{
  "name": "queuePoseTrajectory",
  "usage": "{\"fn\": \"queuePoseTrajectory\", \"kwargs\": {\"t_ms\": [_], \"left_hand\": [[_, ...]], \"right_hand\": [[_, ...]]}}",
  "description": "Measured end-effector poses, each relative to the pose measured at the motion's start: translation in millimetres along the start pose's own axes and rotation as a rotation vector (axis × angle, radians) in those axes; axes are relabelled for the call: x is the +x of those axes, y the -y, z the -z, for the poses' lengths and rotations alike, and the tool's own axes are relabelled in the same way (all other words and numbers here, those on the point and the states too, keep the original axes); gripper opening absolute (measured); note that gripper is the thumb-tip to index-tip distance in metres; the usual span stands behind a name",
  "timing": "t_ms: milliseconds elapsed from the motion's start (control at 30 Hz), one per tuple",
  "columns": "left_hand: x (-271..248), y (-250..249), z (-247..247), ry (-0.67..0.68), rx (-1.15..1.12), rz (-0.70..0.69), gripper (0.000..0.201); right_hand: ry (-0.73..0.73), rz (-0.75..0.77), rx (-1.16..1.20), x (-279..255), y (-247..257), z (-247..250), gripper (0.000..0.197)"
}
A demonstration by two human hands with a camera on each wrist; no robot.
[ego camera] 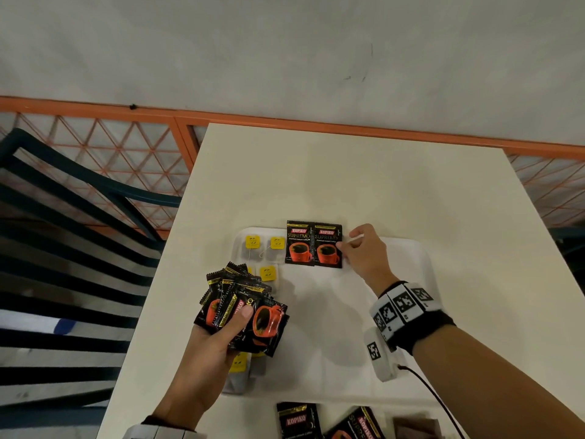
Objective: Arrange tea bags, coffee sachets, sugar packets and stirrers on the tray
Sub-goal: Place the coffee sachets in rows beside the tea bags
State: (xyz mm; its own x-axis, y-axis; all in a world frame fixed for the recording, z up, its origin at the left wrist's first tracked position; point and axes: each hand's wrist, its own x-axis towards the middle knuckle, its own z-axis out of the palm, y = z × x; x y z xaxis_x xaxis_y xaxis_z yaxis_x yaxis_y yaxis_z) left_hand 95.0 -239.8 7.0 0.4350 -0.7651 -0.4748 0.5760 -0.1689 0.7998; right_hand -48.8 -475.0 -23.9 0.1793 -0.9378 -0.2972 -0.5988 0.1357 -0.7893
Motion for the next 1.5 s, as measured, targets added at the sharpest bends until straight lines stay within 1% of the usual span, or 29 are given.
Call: {"fn": "queuePoseTrajectory", "kwargs": {"t_ms": [33,67,133,167,200,233,267,333,367,400,433,500,533,767,800,867,900,933,967,1000,1033,1067,1133,1167,1233,1333,1400,1500], "left_hand": [[-1,0,-1,-0.005,0.004,0.000,0.104],[-1,0,-2,-0.011,0.003,-0.001,0.097],[-1,-1,-3,-0.027,-0.015,-0.009,0.066],[-1,-2,-4,-0.029,-0.015,-0.006,0.053],[-1,-3,-5,-0.029,-0.012,-0.001,0.046],[-1,-4,-6,-0.028,-0.010,0.002,0.044],[-1,-5,-8,-0.024,-0.007,0.003,0.044],[-3,-7,-11,-0.014,-0.011,0.005,0.047],[-3,-7,-13,-0.008,-0.019,0.001,0.049],[-4,-7,-13,-0.001,-0.025,-0.007,0.053],[-5,-7,-14,0.007,-0.029,-0.017,0.062],[-6,-7,-14,0.031,-0.025,-0.019,0.086],[-7,-7,-14,0.040,-0.027,-0.020,0.092],[-12,-6,-5,0.086,-0.033,0.006,0.097],[-12,-6,-4,0.088,-0.027,0.001,0.098],[-12,-5,-3,0.094,-0.016,-0.007,0.096],[-12,-4,-2,0.091,-0.012,-0.012,0.088],[-13,-4,-2,0.081,-0.012,-0.019,0.074],[-13,-3,-1,0.067,-0.014,-0.023,0.062],[-13,-2,-1,0.050,-0.015,-0.025,0.056],[-13,-1,1,0.046,-0.021,-0.030,0.057],[-11,0,3,0.044,-0.026,-0.039,0.066],[-10,0,5,0.049,-0.018,-0.049,0.094],[-8,-1,6,0.048,-0.011,-0.051,0.102],[-5,-1,7,0.053,-0.005,-0.056,0.105],[-3,-3,9,0.040,-0.040,-0.063,0.099],[-2,-5,13,0.026,-0.061,-0.067,0.098],[-2,-6,19,0.005,-0.048,-0.064,0.105]], "right_hand": [[-0.015,0.009,-0.012,-3,3,1,0.025],[-0.030,0.026,-0.022,-7,6,2,0.024],[-0.024,0.085,-0.019,-20,16,2,0.022],[0.013,0.125,-0.016,-30,23,2,0.020],[0.078,0.170,-0.023,-41,28,0,0.016],[0.173,0.215,-0.032,-54,34,-1,0.012],[0.292,0.244,-0.030,-67,39,-2,0.009],[0.520,0.255,-0.005,-91,46,-5,0.010],[0.589,0.250,0.015,-100,47,-6,0.012],[0.624,0.243,0.042,-107,46,-9,0.015],[0.635,0.232,0.073,-112,45,-11,0.018],[0.624,0.207,0.126,-118,41,-16,0.022],[0.615,0.193,0.142,-120,40,-17,0.022],[0.606,0.086,0.296,-128,38,-11,0.009],[0.596,0.081,0.291,-129,37,-11,0.008],[0.552,0.114,0.182,-130,35,-9,0.007],[0.525,0.140,0.113,-130,33,-9,0.006],[0.509,0.164,0.062,-130,31,-9,0.005],[0.512,0.188,0.026,-130,30,-8,0.003],[0.526,0.223,-0.009,-129,28,-8,0.005],[0.544,0.258,-0.049,-129,27,-8,0.010],[0.563,0.283,-0.087,-128,26,-8,0.015],[0.605,0.310,-0.130,-127,27,-5,0.016],[0.622,0.316,-0.129,-126,28,-4,0.013],[0.637,0.296,-0.079,-122,31,-3,0.005],[0.636,0.201,0.033,-116,33,1,0.009],[0.624,0.115,0.134,-112,33,3,0.006],[0.580,0.024,0.238,-105,29,5,0.003]]}}
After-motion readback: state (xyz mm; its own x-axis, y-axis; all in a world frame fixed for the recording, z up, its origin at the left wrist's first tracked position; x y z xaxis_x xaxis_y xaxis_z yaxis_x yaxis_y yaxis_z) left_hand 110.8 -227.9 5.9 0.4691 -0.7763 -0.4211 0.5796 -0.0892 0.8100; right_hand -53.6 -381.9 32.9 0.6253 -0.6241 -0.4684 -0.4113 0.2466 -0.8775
